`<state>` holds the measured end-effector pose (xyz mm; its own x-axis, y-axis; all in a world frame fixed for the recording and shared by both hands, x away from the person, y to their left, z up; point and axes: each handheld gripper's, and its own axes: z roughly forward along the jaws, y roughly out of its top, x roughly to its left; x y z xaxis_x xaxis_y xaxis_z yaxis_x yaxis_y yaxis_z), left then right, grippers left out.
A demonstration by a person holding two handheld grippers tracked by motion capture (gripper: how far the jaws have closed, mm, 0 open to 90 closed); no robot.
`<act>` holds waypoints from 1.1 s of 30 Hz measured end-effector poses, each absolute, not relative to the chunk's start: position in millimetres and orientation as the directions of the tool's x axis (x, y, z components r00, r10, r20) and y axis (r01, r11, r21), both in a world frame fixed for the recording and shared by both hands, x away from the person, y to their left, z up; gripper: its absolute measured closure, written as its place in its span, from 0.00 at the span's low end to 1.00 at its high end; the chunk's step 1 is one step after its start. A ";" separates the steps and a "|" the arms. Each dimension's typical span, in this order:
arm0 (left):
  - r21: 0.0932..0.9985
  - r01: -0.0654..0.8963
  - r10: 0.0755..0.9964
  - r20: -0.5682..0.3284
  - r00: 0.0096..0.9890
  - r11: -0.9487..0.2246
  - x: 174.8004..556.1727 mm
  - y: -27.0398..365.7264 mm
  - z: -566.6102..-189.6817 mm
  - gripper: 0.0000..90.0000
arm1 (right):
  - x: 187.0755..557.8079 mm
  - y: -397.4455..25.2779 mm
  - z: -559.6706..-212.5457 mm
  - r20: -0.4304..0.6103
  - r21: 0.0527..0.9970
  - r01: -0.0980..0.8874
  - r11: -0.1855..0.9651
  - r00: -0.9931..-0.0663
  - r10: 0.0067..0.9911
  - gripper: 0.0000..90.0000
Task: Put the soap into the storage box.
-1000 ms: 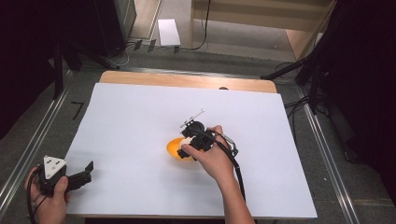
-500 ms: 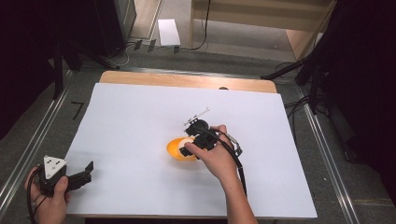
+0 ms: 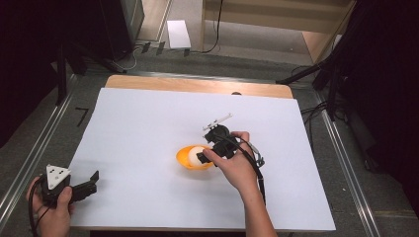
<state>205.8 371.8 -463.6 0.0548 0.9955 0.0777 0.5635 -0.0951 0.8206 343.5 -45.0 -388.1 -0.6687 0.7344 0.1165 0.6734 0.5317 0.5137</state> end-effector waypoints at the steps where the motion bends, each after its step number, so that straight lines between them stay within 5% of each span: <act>1: 0.821 0.563 0.996 0.076 0.054 -0.094 205.9 371.7 -463.7 0.06 | 343.3 -46.8 -388.1 0.110 0.520 0.673 0.526 -0.663 0.740 0.23; 19: 0.819 0.564 0.995 0.081 0.057 -0.099 205.8 371.7 -463.6 0.06 | 341.2 -72.4 -392.1 0.080 0.554 0.702 0.448 -0.580 0.811 0.06; 33: 0.817 0.567 0.995 0.084 0.057 -0.101 205.7 371.6 -463.4 0.06 | 339.0 -93.3 -399.1 0.081 0.555 0.709 0.435 -0.566 0.820 0.05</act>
